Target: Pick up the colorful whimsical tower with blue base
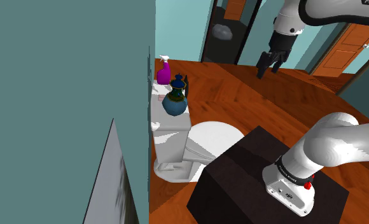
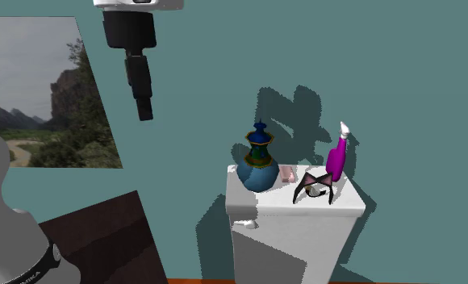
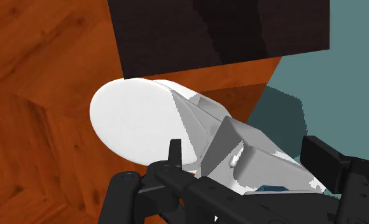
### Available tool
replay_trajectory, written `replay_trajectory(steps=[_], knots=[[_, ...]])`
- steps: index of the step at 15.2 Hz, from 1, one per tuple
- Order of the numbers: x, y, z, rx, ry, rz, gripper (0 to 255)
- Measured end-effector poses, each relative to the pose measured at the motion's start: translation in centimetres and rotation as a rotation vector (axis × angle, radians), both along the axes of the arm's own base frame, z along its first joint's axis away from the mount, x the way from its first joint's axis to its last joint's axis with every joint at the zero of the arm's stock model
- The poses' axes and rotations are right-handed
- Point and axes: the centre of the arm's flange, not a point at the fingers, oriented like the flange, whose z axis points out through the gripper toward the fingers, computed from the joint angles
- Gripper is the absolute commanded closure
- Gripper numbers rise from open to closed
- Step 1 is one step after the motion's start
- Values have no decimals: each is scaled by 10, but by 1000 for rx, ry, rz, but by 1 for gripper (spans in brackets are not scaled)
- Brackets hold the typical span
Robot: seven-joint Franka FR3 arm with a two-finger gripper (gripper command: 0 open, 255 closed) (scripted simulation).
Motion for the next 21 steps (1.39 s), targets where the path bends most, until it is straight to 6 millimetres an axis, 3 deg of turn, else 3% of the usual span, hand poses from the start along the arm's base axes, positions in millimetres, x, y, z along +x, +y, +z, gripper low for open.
replay_trajectory(steps=[2,4,21], knots=[[5,2,-2,1,0,-1,0],[22,9,-11,5,1,-4,0],[223,67,-89,47,3,-41,0]])
